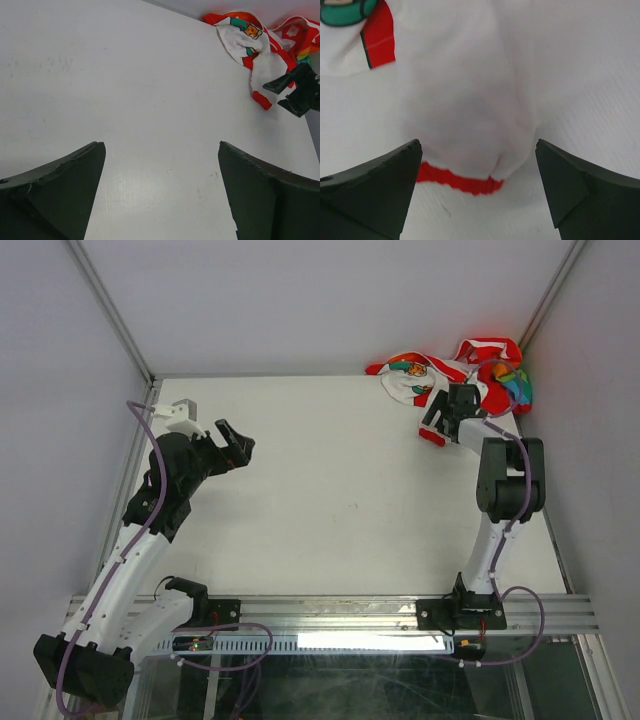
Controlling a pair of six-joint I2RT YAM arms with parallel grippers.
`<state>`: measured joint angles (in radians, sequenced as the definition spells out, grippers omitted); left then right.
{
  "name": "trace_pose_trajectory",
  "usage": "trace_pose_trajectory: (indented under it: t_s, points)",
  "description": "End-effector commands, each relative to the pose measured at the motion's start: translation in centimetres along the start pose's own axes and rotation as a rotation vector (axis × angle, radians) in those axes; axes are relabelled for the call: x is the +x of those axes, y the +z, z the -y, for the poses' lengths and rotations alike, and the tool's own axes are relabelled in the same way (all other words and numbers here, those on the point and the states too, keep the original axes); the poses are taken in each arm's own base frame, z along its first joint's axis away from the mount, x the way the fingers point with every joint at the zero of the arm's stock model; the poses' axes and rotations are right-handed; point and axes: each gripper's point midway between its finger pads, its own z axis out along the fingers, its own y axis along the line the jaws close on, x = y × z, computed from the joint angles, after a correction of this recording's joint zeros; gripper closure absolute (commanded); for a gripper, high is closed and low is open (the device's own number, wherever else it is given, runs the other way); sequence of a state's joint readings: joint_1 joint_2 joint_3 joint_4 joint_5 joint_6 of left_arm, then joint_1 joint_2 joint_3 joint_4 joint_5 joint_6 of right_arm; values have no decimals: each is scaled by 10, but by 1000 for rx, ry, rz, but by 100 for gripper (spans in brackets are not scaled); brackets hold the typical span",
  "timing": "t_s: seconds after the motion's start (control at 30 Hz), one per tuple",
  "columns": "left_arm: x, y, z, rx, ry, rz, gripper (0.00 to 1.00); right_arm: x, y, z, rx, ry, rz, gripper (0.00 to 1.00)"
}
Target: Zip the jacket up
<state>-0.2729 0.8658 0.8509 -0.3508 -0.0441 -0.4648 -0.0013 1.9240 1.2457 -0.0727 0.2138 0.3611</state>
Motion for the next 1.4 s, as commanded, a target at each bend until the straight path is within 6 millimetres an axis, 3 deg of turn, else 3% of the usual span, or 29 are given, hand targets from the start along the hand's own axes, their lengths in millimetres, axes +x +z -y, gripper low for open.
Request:
trace_pose_trajectory:
  t_s: [0.0,0.13,0.27,0.3,0.37,0.43,0.47,0.6,0.63,0.77,0.9,0.97,1.07,1.2,1.37]
  points:
    - [-16,-4,12,60,-13,53,1,-46,28,-7,61,29,82,0]
    - [-15,-6,8,41,-13,63,1,-25,50,-10,86,17,-31,5]
    - [-17,-5,6,31,-15,69,1,0,52,-16,76,-34,-123,25]
    - [-17,-4,7,32,-15,70,1,7,50,-19,67,-51,-145,34]
    - [-17,-3,7,32,-13,68,1,20,40,-31,32,-95,-182,61]
    - [-17,-1,8,36,-10,66,1,30,23,-51,-28,-148,-194,92]
    - [-17,-1,8,39,-7,66,1,38,12,-65,-70,-174,-204,100]
    - [-18,1,8,43,4,71,1,83,-57,-138,-317,-276,-274,100]
    - [-19,1,8,43,9,73,1,105,-85,-167,-405,-328,-301,100]
    - [-21,1,6,34,28,81,1,186,-205,-244,-745,-495,-427,100]
    - [-22,1,4,25,44,85,1,255,-327,-286,-1031,-636,-538,100]
    - [-23,1,4,21,51,89,1,275,-365,-290,-1085,-714,-556,100]
    - [-22,2,3,14,58,81,1,276,-381,-279,-1073,-751,-555,100]
    - [-18,3,2,17,70,62,1,254,-368,-241,-952,-798,-488,100]
    - [-10,10,8,50,80,12,1,208,-321,-158,-679,-642,-449,100]
